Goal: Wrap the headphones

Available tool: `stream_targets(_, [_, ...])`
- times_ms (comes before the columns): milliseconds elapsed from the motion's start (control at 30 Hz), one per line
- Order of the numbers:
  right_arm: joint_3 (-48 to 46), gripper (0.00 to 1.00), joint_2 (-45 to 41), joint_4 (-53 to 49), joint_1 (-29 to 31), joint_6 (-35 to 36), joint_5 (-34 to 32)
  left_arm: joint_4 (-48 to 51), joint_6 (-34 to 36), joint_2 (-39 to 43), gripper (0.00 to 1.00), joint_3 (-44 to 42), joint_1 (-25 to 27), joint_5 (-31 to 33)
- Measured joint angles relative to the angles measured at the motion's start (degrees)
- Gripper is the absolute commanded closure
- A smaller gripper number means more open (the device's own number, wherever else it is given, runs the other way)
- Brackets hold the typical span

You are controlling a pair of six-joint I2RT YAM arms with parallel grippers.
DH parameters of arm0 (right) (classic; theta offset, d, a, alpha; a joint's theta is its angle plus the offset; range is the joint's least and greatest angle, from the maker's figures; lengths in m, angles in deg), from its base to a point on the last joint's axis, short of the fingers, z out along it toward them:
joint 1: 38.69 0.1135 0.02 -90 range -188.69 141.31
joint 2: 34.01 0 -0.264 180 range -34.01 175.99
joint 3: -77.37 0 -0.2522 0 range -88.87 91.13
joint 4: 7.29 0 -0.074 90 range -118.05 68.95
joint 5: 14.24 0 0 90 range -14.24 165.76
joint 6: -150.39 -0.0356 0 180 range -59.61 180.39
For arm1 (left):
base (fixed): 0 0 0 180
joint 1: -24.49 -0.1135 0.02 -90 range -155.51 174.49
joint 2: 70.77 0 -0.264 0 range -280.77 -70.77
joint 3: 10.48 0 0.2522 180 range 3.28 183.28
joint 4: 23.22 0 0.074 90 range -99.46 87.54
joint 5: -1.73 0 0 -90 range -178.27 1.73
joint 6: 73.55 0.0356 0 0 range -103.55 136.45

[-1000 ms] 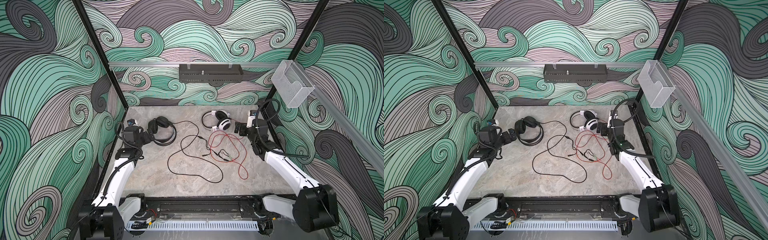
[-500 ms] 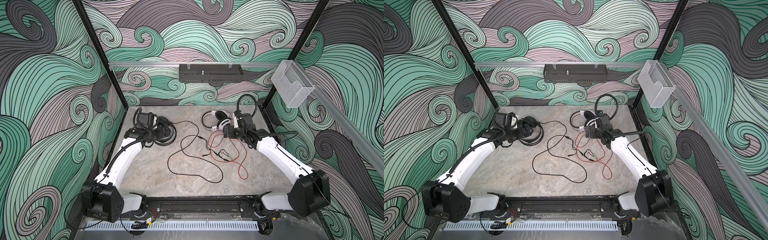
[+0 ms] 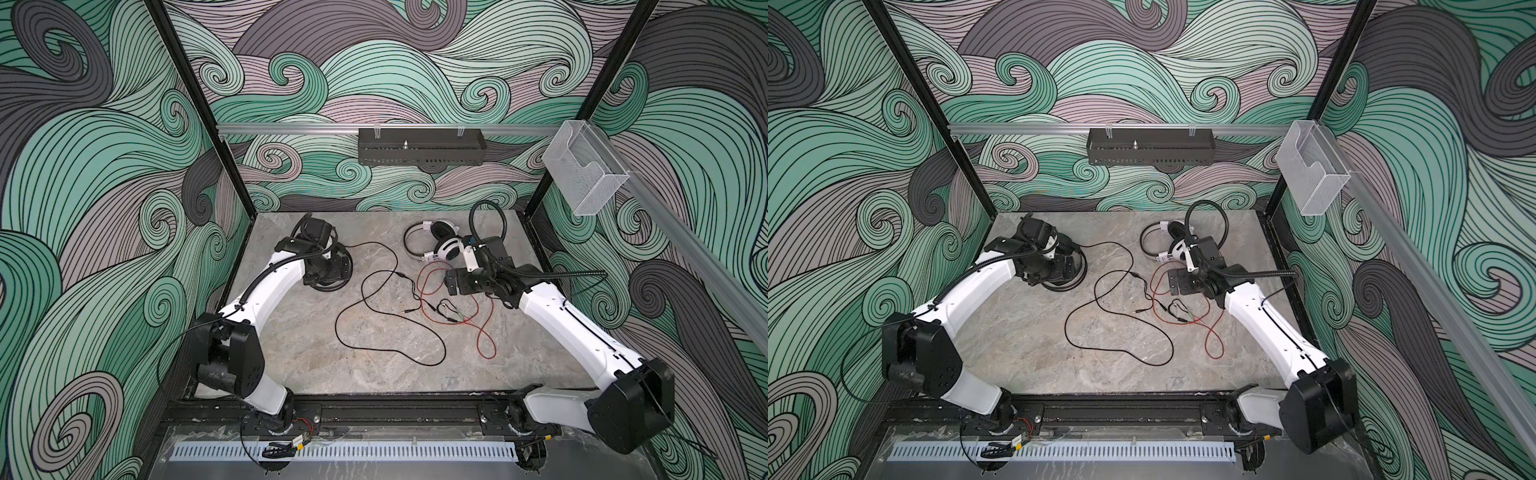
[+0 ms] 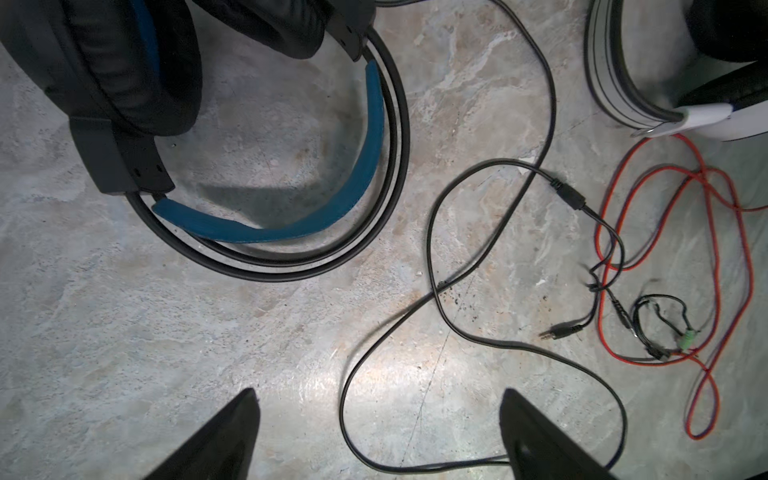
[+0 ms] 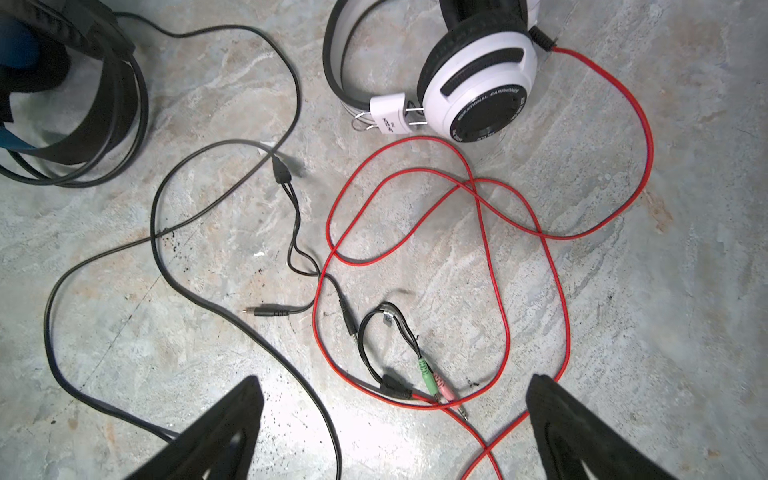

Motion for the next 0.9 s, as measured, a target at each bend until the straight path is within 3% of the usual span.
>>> stream_targets(467, [2.8, 0.01, -3.0, -7.2, 2.6, 1.0, 1.0, 1.0, 6.1, -11.2, 0.12, 5.8, 0.1, 1.1])
stream_targets(767, [6.4, 0.00, -0.8, -6.9, 2.6, 4.3, 2.6, 3.2, 8.7, -26.5, 0.12, 19.6, 0.1, 3.3])
stream_targets(900, [6.4, 0.00, 0.2, -6.1, 2.6, 4.8, 2.8, 5.2, 9.9, -31.6, 0.18, 24.1, 0.1, 5.4])
